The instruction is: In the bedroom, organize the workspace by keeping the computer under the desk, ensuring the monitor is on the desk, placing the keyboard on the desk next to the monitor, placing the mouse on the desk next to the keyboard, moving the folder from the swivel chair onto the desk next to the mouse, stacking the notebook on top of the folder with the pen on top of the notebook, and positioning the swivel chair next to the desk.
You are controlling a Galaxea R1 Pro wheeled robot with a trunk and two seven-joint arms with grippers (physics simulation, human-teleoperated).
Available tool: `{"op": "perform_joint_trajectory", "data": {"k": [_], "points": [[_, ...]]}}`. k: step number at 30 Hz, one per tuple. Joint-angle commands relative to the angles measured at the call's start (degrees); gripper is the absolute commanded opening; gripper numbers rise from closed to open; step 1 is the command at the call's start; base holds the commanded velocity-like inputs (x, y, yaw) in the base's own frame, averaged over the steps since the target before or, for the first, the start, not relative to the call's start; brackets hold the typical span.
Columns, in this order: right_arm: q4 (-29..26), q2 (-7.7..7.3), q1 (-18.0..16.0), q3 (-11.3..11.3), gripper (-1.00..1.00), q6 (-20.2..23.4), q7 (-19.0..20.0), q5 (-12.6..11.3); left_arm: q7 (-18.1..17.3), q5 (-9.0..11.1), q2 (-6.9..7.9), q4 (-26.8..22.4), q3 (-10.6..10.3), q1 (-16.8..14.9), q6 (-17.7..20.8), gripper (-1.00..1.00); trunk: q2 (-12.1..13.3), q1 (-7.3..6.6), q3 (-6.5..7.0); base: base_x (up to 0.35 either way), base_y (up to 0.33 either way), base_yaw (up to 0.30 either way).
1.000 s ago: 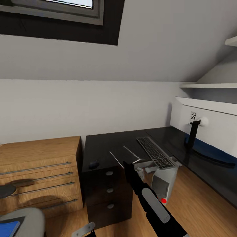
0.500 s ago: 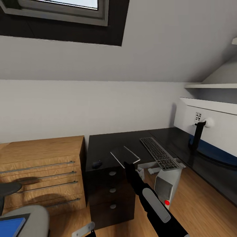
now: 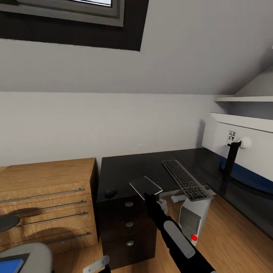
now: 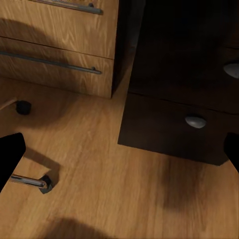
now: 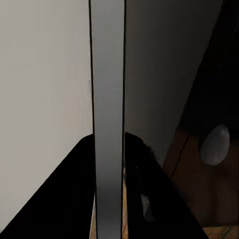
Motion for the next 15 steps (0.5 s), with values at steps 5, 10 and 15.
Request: {"op": "perform_joint_trajectory", "data": {"k": [5, 10, 15], "points": [[1.4, 0.66, -0.1, 0.0, -1.00, -0.5, 0.0, -0.6, 0.3, 0.2, 0.04, -0.2, -0.1, 0.0, 0.3, 1.00, 0.0, 0.00, -0.05, 0.015, 0.000, 0.000], [2.9, 1.08, -0.1, 0.0, -1.00, -0.5, 0.0, -0.6, 0.3, 0.1, 0.04, -0.3, -0.1, 0.0, 0.3, 1.00, 0.0, 0.00, -0.05, 0.002, 0.000, 0.000], [3.2, 1.12, -0.1, -0.1, -1.00, -0.5, 0.0, -0.6, 0.3, 0.1, 0.04, -0.3, -0.1, 0.0, 0.3, 1.00, 0.0, 0.00, -0.05, 0.000, 0.000, 0.000]]}}
